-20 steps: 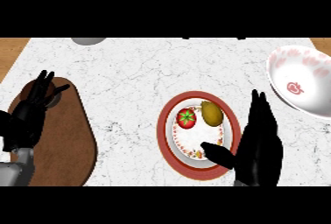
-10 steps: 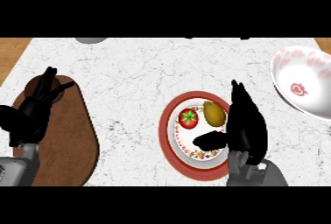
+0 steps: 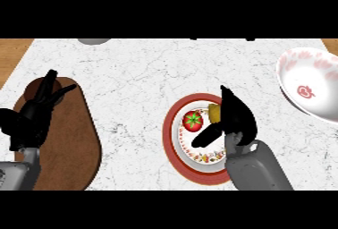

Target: Pick the tomato from the plate and place it in the bowl

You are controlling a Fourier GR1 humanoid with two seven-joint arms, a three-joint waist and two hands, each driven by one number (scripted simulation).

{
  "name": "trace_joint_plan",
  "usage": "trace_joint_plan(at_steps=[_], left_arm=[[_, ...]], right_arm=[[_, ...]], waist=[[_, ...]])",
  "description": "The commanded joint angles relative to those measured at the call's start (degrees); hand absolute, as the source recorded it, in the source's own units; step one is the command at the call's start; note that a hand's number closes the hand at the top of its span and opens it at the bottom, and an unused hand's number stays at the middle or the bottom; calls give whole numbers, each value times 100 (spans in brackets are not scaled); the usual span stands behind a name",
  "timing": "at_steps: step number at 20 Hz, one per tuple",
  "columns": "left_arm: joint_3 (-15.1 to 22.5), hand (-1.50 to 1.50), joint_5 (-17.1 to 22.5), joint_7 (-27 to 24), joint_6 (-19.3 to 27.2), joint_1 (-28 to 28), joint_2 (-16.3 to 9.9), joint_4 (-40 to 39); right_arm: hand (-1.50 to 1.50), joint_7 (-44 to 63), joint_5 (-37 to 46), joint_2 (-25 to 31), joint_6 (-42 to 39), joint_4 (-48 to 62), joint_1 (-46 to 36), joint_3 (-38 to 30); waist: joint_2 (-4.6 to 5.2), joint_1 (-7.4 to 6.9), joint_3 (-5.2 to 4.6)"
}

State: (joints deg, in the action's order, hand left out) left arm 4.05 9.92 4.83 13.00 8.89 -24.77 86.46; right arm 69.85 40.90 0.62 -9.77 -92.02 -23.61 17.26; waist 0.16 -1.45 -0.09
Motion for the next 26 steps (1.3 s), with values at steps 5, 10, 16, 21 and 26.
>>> trace_joint_plan(at_steps=[5,10,16,21,26], left_arm=[[16,0,-92,74,45,-121,109,102],[-149,0,-17,16,-111,123,109,-263],[-143,0,-161,150,-39,87,98,32],[-172,0,-166,207,-75,7,135,158],[-377,0,-85,61,-300,67,34,-29]], right_arm=[[-150,1380,415,-59,-298,730,-723,282],[-150,1258,566,-59,-192,1000,-727,486],[-150,1367,-14,-58,206,1365,-762,589],[-150,1286,-128,-58,443,1835,-887,687],[-150,1176,-88,-58,763,2066,-903,752]], waist=[[-26,73,2],[-16,134,4],[-16,88,7],[-12,63,7],[-10,71,6]])
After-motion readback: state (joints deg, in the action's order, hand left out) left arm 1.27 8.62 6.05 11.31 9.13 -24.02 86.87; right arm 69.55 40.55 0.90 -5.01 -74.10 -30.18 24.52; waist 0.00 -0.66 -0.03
